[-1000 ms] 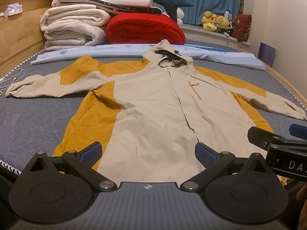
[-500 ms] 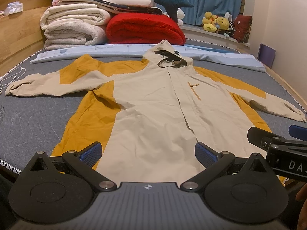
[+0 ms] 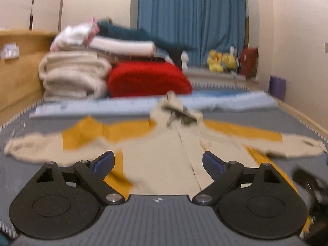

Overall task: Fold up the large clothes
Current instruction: 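Reach the left tool to a jacket sleeve cuff and close on it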

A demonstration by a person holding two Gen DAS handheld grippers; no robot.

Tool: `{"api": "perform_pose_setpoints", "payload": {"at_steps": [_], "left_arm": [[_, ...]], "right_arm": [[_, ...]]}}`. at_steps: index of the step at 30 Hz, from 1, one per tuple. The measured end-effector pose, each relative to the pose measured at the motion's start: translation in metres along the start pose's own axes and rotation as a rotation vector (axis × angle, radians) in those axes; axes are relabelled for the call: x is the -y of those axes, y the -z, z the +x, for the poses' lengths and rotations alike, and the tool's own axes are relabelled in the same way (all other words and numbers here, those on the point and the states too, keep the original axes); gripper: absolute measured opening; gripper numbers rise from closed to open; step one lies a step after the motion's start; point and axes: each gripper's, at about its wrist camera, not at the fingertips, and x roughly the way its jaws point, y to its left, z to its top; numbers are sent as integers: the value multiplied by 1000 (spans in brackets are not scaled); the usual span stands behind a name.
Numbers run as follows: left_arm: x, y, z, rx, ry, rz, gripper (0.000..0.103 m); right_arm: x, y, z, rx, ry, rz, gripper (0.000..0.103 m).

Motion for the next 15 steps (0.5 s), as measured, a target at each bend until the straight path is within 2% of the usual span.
{"api": "perform_pose_setpoints", "payload": {"at_steps": [6,9,12,15], "left_arm": [[-16,-46,70,-5,11,69,96],[-49,-50,112,-54,21,14,96],[-82,-46,154,-130,73,-26,96],[-108,-37,186,-168,38,-12,95]], "right_arm": [[5,-18,7,-12,2,-21,102],[2,-39,11,14,-23,-67,102],[-2,-67,34,29,-66,-87,102],[-8,-99,75,35,-95,-74,102]]}}
